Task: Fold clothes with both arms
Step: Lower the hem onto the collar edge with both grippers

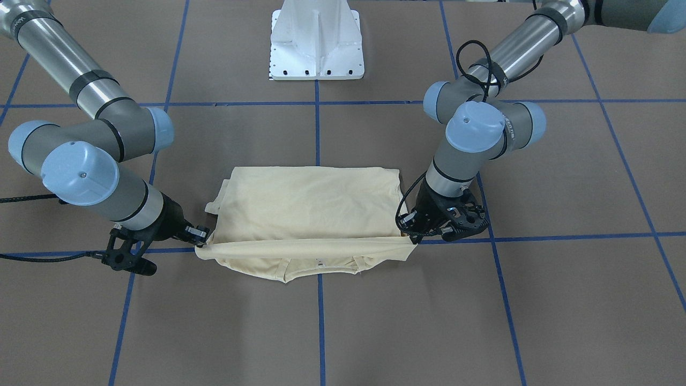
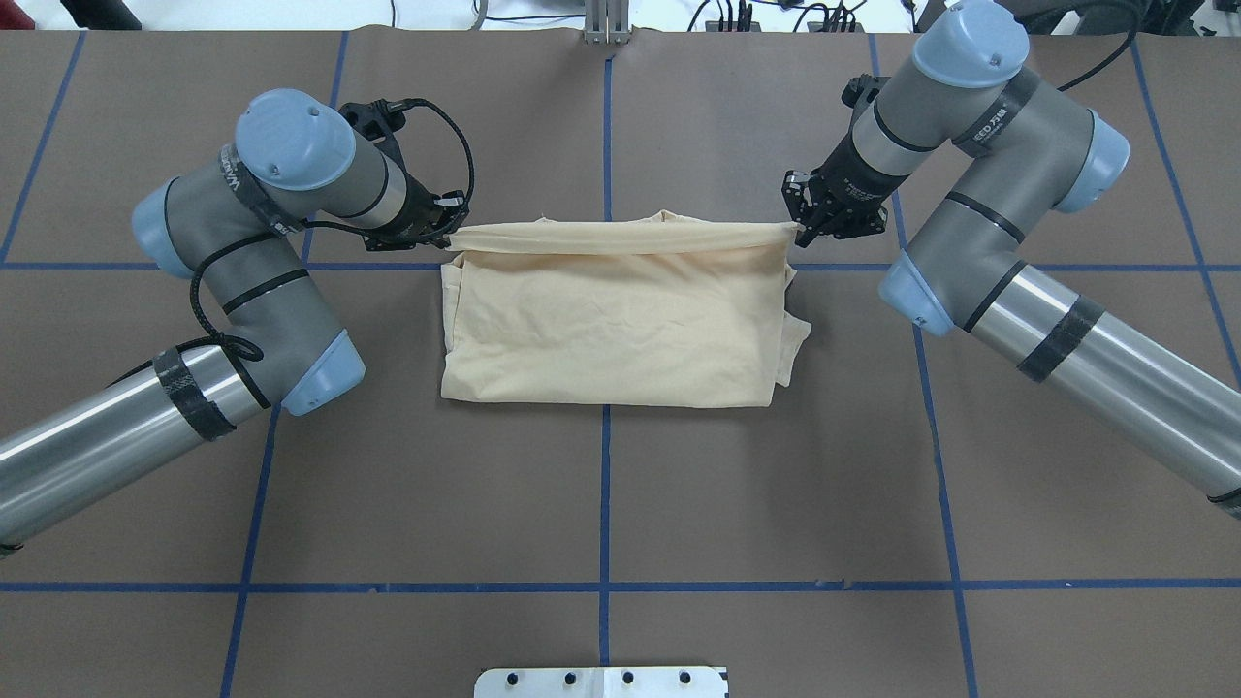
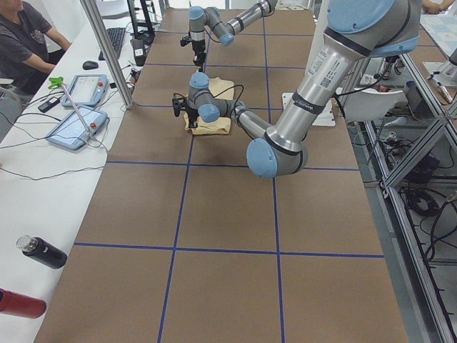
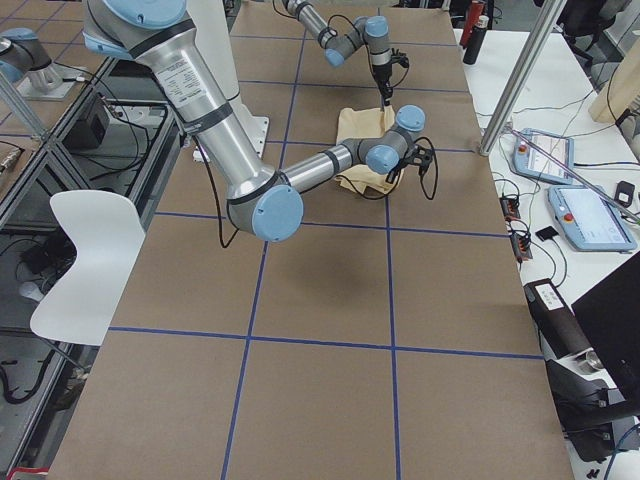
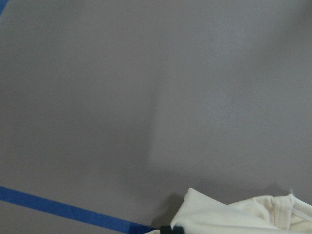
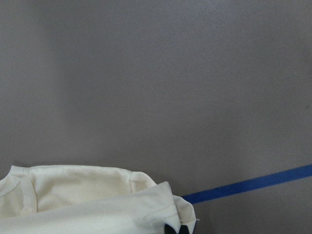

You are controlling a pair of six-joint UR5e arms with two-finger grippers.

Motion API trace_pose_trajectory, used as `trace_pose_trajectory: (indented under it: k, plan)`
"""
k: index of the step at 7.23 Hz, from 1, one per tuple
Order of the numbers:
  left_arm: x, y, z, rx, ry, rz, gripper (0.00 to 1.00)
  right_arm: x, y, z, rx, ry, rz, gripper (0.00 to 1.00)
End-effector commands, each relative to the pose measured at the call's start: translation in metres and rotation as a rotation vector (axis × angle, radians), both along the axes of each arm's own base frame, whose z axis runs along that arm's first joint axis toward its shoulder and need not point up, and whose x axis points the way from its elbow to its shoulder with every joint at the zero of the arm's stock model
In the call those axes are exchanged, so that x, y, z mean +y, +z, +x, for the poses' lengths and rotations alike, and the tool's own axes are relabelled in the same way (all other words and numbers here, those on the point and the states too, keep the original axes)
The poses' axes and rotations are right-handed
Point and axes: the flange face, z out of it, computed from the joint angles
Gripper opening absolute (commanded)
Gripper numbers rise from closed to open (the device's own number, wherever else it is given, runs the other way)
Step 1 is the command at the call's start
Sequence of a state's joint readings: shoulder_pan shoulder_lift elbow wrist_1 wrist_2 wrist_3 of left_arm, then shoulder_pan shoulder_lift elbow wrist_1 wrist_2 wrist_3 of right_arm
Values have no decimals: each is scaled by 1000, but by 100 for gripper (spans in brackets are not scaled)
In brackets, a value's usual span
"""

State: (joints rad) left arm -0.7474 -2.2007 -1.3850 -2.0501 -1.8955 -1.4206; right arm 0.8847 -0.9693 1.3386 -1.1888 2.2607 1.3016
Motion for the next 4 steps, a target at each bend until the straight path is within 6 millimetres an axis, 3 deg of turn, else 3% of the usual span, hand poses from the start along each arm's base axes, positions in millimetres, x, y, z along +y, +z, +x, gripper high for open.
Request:
trace_pose_trajectory:
  k: [1,4]
  plan:
    - [0,-3,0,5,-2,-1,0,0,-1,-2,3,3,4,0]
    - [2,-15,-1,21,-1,13,0,7,-2,-11,0,-14,7,0]
